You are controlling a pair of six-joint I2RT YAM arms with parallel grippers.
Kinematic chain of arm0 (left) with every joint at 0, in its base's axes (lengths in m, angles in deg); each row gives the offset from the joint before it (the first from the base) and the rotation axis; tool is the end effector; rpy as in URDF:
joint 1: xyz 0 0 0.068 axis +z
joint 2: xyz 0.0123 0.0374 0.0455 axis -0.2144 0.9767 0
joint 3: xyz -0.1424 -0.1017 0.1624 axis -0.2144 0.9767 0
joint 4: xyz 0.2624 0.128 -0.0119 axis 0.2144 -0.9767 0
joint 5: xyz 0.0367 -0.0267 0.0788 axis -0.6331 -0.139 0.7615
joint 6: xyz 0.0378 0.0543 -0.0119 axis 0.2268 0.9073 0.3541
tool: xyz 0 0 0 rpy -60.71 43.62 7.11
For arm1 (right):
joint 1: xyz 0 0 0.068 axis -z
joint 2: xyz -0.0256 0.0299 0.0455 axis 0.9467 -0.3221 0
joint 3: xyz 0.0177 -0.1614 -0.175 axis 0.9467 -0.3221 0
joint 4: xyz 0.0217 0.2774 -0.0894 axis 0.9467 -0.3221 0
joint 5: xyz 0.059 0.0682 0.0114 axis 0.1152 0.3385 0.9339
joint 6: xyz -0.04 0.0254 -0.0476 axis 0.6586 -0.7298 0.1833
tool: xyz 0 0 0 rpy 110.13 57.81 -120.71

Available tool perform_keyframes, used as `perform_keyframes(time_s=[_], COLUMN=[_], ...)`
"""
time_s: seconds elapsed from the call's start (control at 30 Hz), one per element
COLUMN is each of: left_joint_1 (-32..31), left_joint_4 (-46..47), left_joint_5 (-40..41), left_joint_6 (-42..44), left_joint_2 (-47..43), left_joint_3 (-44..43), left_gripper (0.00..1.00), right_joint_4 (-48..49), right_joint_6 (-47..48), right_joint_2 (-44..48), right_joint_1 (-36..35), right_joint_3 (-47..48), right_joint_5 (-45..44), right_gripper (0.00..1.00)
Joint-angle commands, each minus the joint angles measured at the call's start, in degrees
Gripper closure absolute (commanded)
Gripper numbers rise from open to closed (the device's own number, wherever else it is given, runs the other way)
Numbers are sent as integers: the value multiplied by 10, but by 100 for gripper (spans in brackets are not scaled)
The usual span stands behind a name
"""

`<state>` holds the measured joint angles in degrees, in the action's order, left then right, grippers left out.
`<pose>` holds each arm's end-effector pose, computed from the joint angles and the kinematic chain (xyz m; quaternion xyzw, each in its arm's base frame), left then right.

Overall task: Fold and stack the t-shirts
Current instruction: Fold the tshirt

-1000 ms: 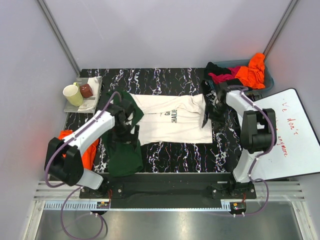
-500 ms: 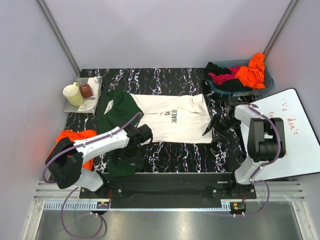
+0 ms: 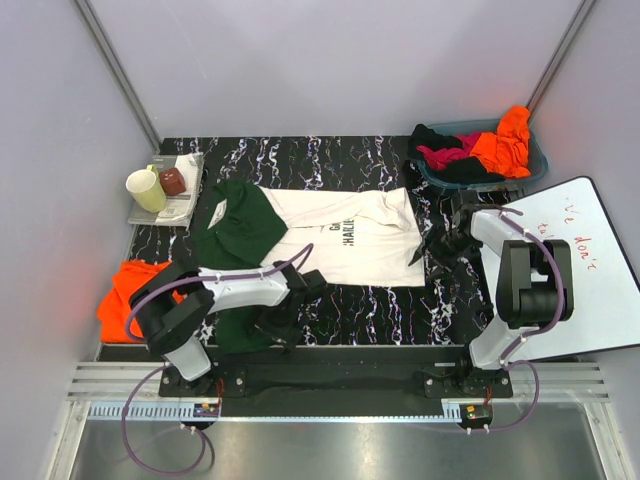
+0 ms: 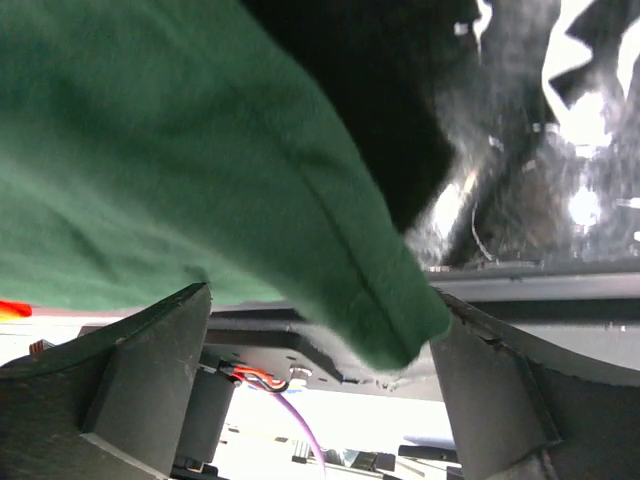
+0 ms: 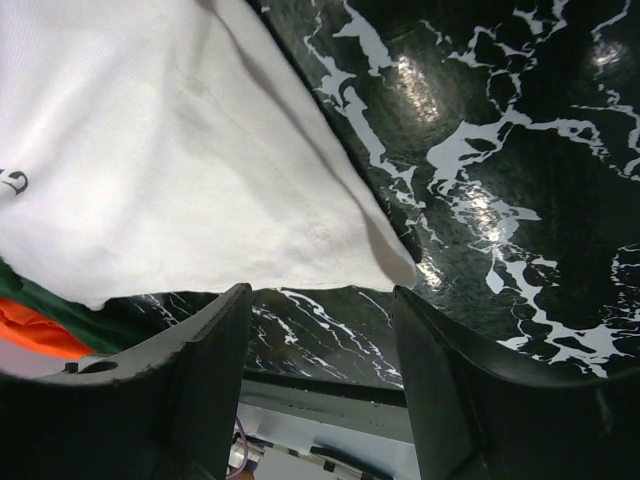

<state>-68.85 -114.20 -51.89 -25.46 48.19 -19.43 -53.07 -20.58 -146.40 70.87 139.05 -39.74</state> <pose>0.1414 -0.2051 0.0704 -0.2113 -0.9703 -0.1074 0.0477 0.3203 0.0198 0.0944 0.2639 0.9469 0.1823 0.0228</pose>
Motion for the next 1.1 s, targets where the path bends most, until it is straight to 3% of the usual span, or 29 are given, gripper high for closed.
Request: perform_keyframes(time_s=[0.0,0.27,0.37,0.4,0.47,0.5,0.6,0.7,0.77,1.07], left_joint_1=[-3,-1,5,7,11,12,14,25,34,54], left_joint_4=[17,1,-2,-2,-4,-6,-17,-34,-56,-193], left_joint_5=[23,59,64,66,67,70,78,85,89,150], left_joint_6=[5,-10,-11,-11,-11,-10,-10,-15,-17,-35], left_joint_2=[27,77,88,94,100,103,103,89,81,82], left_joint_3=[-2,-22,-26,-28,-33,-36,-43,-46,-49,-143], left_gripper=[17,34,61,78,99,100,100,100,100,100], right_joint_4=[16,17,21,23,27,29,35,39,40,6], right_joint_6=[-10,-7,-15,-18,-19,-18,-10,-6,-5,8], right_joint_2=[-3,-27,-26,-25,-27,-31,-41,-41,-33,3], right_joint_1=[0,0,0,0,0,0,0,0,0,0], right_joint_3=[-10,-12,-27,-31,-39,-42,-46,-44,-38,22], right_joint_5=[-28,-15,-11,-12,-15,-13,-12,-10,-4,18], right_gripper=[35,39,44,46,52,55,87,96,100,100])
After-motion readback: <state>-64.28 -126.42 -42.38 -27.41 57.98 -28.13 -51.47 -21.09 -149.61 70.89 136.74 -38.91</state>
